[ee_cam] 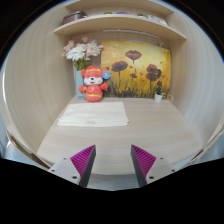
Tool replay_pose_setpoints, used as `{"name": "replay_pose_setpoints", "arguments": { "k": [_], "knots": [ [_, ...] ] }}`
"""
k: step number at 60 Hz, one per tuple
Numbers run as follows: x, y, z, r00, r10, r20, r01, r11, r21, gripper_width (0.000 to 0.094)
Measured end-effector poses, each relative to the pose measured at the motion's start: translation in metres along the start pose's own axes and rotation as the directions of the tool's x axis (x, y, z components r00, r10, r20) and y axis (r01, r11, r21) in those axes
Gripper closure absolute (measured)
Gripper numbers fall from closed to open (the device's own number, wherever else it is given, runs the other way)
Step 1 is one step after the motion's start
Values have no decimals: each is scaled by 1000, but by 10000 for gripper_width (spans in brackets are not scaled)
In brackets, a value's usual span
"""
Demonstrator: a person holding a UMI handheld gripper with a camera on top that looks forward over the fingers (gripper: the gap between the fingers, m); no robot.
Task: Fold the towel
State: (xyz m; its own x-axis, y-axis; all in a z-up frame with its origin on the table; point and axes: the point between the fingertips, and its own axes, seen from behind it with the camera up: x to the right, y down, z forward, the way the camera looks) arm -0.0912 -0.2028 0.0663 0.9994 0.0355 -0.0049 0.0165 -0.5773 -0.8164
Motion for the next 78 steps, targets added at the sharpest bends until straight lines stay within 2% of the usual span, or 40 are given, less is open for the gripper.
{"name": "replay_pose_setpoints", "arguments": {
  "k": [17, 33, 37, 41, 45, 49, 51, 52, 55, 59, 62, 69, 72, 78],
  "knots": [
    [-175, -58, 128, 979, -93, 184, 98, 995, -18, 240],
    [-247, -89, 229, 970, -111, 216, 122, 992, -39, 242],
    [-248, -80, 246, 971, -132, 198, 149, 986, -76, 253],
    [-240, -82, 253, 966, -208, 152, 219, 974, -58, 343],
    [-239, -82, 253, 967, -212, 143, 220, 974, -45, 450],
    [-228, -84, 255, 974, -202, 100, 206, 978, -36, 660],
    [-220, -85, 255, 975, -209, 71, 212, 977, -30, 820],
    [-217, -87, 256, 974, -217, 58, 219, 975, -32, 847],
    [-219, -84, 257, 971, -223, 84, 226, 974, -24, 859],
    [-218, -85, 256, 979, -169, 111, 177, 982, -65, 870],
    [-213, -94, 249, 976, -181, 122, 190, 980, -65, 872],
    [-178, -144, 218, 987, -144, 74, 142, 989, 29, 873],
    [-151, -165, 203, 990, -134, 32, 133, 991, 35, 874],
    [-92, -192, 182, 996, -87, 4, 87, 992, 89, 872]
  ]
}}
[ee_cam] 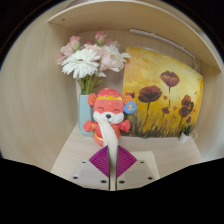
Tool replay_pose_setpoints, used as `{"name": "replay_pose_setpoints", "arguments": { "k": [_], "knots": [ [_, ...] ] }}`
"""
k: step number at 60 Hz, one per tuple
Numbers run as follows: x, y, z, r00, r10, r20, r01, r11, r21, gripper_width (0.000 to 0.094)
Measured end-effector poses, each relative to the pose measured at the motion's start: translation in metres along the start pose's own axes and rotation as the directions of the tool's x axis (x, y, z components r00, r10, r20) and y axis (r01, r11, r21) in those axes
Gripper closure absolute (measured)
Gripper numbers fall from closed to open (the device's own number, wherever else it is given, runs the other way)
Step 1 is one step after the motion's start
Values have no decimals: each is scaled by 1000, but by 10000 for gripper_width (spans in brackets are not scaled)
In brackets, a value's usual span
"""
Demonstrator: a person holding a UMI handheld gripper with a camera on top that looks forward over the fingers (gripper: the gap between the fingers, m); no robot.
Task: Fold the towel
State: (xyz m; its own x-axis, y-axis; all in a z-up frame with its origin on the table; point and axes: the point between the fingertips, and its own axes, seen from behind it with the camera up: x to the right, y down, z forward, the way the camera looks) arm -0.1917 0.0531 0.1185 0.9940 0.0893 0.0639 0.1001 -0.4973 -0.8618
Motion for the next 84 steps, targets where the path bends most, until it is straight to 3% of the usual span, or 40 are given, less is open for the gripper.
{"name": "replay_pose_setpoints", "arguments": {
  "k": [6, 8, 11, 13, 19, 23, 30, 41, 56, 67, 84],
  "knots": [
    [70, 0, -9, 998, 39, -39, -39, 999, 2, 791],
    [94, 7, -8, 997, 59, -57, -59, 998, -1, 685],
    [127, 23, -5, 994, 55, -92, -57, 998, -20, 445],
    [146, 37, -4, 993, 29, -119, -36, 998, -57, 368],
    [182, 81, 7, 991, -64, -115, 45, 986, -160, 377],
    [185, 91, 7, 993, -87, -80, 71, 981, -181, 372],
    [183, 71, -5, 996, -83, -39, 77, 988, -137, 363],
    [176, -4, -62, 998, -54, -27, 54, 998, -23, 360],
    [181, -66, -167, 998, 4, -61, 3, 994, 111, 351],
    [172, -45, -224, 996, 76, -54, -68, 988, 137, 335],
    [161, 15, -295, 994, 44, -102, -36, 996, 86, 326]
  ]
}}
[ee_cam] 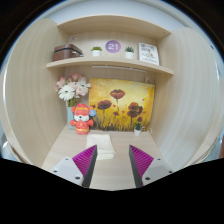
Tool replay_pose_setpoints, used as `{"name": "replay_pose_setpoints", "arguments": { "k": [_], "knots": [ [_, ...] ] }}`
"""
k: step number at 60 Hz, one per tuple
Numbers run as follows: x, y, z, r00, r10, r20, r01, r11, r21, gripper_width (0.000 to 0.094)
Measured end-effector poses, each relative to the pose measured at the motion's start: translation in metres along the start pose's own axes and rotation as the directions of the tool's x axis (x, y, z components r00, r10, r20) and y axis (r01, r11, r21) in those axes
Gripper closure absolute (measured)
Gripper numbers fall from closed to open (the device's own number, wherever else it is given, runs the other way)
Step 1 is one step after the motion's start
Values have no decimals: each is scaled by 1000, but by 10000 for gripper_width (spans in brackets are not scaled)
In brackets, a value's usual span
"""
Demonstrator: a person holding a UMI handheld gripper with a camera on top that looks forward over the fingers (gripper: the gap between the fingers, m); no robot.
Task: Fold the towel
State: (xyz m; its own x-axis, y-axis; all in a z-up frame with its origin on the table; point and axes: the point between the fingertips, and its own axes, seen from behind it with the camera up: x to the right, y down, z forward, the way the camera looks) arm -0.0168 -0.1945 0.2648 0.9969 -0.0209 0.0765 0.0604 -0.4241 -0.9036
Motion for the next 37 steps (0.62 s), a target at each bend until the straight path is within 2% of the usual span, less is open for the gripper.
{"name": "replay_pose_setpoints", "arguments": {
  "k": [20, 37],
  "knots": [
    [-4, 15, -40, 1000, 3, -10, -3, 1000, 2, 324],
    [-11, 27, -46, 1000, -8, -10, 8, 1000, -18, 323]
  ]
}}
